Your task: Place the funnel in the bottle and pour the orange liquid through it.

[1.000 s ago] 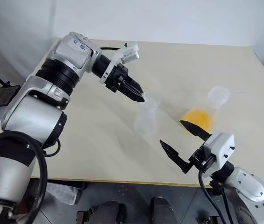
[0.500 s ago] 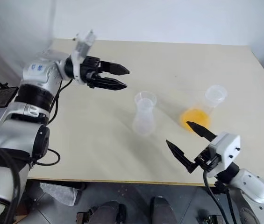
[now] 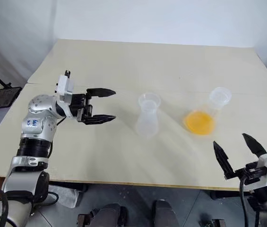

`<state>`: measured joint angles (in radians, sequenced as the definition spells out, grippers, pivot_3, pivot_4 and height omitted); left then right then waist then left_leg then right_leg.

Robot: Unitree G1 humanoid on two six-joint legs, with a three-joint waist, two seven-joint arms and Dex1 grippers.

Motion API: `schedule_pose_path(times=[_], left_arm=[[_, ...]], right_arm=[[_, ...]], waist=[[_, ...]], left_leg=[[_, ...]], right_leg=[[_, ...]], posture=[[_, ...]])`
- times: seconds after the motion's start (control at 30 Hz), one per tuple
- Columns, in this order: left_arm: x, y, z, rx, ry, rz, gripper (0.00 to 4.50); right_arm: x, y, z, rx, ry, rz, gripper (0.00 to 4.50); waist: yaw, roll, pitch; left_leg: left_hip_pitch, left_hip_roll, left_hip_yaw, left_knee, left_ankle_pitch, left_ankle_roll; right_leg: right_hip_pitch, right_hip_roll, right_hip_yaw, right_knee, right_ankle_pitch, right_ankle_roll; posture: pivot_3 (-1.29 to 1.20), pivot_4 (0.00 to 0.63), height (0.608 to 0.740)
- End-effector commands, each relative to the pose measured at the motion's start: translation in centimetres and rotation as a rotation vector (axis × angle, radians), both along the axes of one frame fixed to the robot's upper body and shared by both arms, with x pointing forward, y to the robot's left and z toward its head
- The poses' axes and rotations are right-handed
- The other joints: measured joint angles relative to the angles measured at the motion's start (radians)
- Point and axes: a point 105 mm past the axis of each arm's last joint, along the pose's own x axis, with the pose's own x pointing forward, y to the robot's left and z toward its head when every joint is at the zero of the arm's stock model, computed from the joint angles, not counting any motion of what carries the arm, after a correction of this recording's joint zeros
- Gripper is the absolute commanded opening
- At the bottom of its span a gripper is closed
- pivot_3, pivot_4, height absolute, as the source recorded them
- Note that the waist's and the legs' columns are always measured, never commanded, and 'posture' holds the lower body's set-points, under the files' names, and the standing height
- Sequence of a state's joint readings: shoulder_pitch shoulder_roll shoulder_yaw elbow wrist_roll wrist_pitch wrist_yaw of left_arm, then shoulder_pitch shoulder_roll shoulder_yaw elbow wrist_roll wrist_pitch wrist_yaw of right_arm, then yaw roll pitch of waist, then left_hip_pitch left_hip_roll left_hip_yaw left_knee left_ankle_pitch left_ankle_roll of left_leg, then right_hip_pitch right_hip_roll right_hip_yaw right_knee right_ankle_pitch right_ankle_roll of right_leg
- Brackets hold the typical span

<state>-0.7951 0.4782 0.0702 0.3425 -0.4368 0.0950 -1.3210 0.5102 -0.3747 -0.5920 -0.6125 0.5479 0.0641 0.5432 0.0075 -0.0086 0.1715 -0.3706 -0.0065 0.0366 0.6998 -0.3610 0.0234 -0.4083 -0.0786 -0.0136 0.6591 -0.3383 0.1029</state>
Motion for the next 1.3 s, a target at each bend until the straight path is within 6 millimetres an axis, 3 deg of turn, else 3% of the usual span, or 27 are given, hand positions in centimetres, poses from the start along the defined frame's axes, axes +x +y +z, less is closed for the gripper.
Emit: schedule_pose_path(times=[0.03, 0.23, 0.43, 0.67, 0.93, 1.3], left_arm=[[-0.7, 0.0, 0.6, -0.026, -0.03, 0.016, 4.49], [-1.1, -0.3, -0.2, -0.016, -0.014, 0.025, 4.49], [-1.4, -0.5, -0.5, -0.016, -0.006, 0.03, 4.49], [-1.7, -0.4, -0.6, -0.022, 0.0, 0.047, 4.49], [-2.0, -0.5, -0.5, -0.033, 0.004, 0.058, 4.49], [-2.0, -0.7, -0.3, -0.034, 0.001, 0.049, 4.49]], right_arm=[[-0.5, -0.7, 0.2, -0.019, -0.017, -0.031, 4.5], [1.9, 0.6, 1.5, 0.073, 0.003, 0.028, 4.5], [6.0, 0.2, 2.6, 0.148, 0.085, -0.007, 4.5], [8.9, -0.3, 3.3, 0.224, 0.123, -0.04, 4.5], [11.4, 0.1, 3.6, 0.25, 0.109, -0.032, 4.5], [13.1, 0.7, 4.2, 0.259, 0.072, -0.001, 4.5]], waist=[[-0.003, 0.001, -0.001], [-0.011, 0.002, -0.001], [-0.009, 0.002, -0.001], [-0.008, 0.002, -0.001], [-0.008, 0.002, -0.001], [-0.01, 0.002, -0.001]], left_leg=[[0.001, 0.0, 0.0, 0.0, 0.0, 0.0], [0.001, 0.001, 0.001, -0.001, 0.0, 0.0], [0.001, 0.001, 0.0, 0.0, 0.0, 0.0], [0.0, 0.0, 0.0, 0.0, 0.0, 0.0], [0.0, 0.001, 0.0, -0.001, 0.0, 0.0], [-0.001, 0.001, 0.0, -0.001, 0.0, 0.0]], right_leg=[[0.0, 0.0, 0.0, 0.0, 0.0, 0.0], [0.0, 0.001, 0.001, 0.0, 0.0, 0.0], [0.0, 0.0, 0.001, 0.0, 0.0, 0.0], [0.0, 0.0, 0.0, -0.001, 0.0, 0.0], [0.0, 0.0, 0.0, -0.001, 0.0, 0.0], [-0.001, 0.0, 0.0, -0.001, 0.0, 0.0]], posture=[[0.0, 0.15, 0.74], [0.0, 0.15, 0.74], [0.0, 0.15, 0.74], [0.0, 0.15, 0.74], [0.0, 0.15, 0.74], [0.0, 0.15, 0.74]])
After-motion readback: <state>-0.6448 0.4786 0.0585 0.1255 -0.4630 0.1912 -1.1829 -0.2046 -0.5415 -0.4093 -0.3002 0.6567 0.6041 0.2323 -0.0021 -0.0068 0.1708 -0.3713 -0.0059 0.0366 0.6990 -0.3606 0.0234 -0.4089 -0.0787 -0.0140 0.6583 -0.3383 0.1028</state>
